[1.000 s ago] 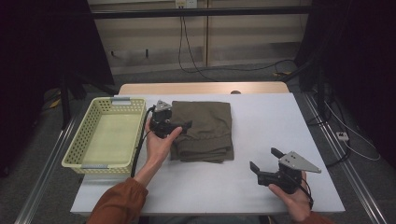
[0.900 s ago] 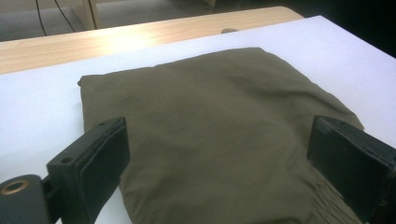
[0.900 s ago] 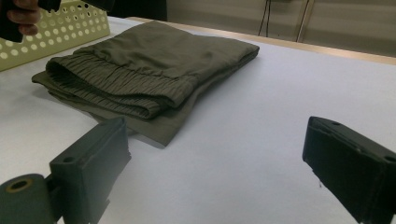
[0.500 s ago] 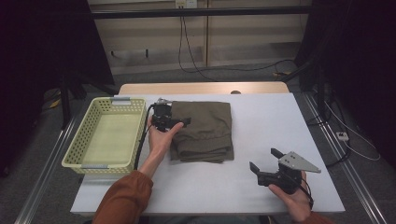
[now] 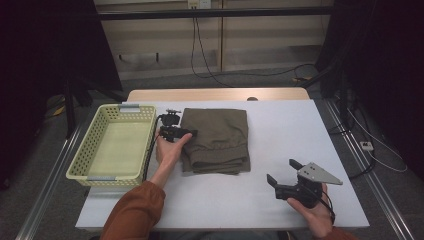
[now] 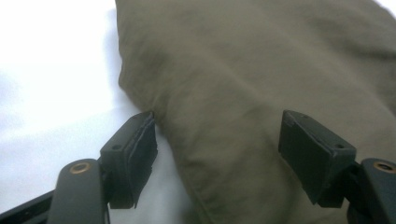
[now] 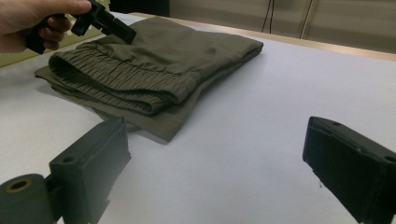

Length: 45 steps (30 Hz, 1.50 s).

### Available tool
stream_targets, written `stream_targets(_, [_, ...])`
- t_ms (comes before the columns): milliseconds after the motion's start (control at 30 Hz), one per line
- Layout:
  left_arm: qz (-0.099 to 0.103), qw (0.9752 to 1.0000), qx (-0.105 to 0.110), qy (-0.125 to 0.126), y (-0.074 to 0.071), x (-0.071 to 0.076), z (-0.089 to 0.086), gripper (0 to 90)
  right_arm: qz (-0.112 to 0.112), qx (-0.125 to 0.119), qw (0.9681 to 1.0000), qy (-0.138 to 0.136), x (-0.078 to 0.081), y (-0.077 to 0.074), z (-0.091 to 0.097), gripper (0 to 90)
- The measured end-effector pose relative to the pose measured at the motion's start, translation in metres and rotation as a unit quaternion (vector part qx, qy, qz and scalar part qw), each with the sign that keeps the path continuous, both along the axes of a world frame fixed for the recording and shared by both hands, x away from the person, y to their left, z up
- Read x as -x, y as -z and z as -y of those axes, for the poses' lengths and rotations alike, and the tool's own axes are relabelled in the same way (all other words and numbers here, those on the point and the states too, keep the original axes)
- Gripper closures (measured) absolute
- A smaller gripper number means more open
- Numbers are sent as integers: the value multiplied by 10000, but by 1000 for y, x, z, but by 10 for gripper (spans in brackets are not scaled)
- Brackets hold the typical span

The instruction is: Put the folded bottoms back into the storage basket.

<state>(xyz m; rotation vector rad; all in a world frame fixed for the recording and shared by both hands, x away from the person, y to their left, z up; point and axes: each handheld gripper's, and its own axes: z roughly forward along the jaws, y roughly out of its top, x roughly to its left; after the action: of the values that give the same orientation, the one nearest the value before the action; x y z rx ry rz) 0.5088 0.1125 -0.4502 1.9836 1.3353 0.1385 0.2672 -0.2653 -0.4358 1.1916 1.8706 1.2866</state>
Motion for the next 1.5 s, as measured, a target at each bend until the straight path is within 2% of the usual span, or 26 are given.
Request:
stream_targets(133, [-38, 9999, -96, 79, 0, 2, 3, 350, -7, 27, 10000, -14, 0, 0, -1, 71])
stream_targets(200, [-53, 9999, -77, 136, 0, 3, 5, 403, -18, 25, 10000, -29, 0, 1, -1, 71])
stream_targets(267, [-57, 9997, -127, 214, 0, 7, 12, 444, -25, 26, 10000, -34, 0, 1, -2, 71])
stream_targets(400, [-149, 9996, 16, 232, 1, 8, 18, 543, -28, 42, 10000, -40, -1, 1, -2, 71])
stream_targets(500, [-134, 9995, -62, 276, 0, 9, 22, 579, -28, 34, 10000, -46, 0, 1, -2, 71])
stream_targets(633, [-168, 9991, -30, 396, 2, 9, 23, 746, -29, 34, 10000, -51, -1, 1, -2, 71])
stream_targets(667, [-204, 9987, 37, 458, 2, 9, 23, 779, -30, 38, 10000, -62, -1, 1, -2, 71])
stream_targets(733, [-195, 9987, 39, 468, 2, 9, 23, 802, -32, 39, 10000, -62, -1, 1, -2, 71])
stream_targets(767, [-108, 9985, -27, 542, 1, 10, 24, 818, -45, 28, 10000, -54, -1, 1, -2, 71])
stream_targets(867, [-28, 9982, -101, 587, 0, 12, 25, 847, -30, 38, 10000, -34, -1, 1, -2, 72])
stream_targets(1033, [74, 9984, -13, 569, -7, 13, 23, 856, -24, 40, 10000, -19, -1, 1, -1, 72])
stream_targets(1167, [306, 9980, 191, 528, -16, 14, 22, 858, -33, 32, 10000, -32, -1, 1, -1, 72])
stream_targets(1200, [306, 9980, 191, 528, -16, 14, 22, 859, -33, 32, 10000, -32, -1, 1, -1, 72])
stream_targets(1267, [378, 9974, 275, 555, -20, 14, 22, 859, -29, 34, 10000, -26, -1, 1, -1, 72])
stream_targets(1367, [523, 9963, 292, 615, -27, 17, 24, 859, -29, 29, 10000, -30, -1, 1, -1, 72])
stream_targets(1433, [675, 9946, 335, 712, -36, 19, 25, 859, -25, 29, 10000, -32, -1, 1, -1, 72])
stream_targets(1500, [723, 9943, 348, 703, -38, 20, 27, 859, -23, 23, 10000, -32, -1, 1, 0, 72])
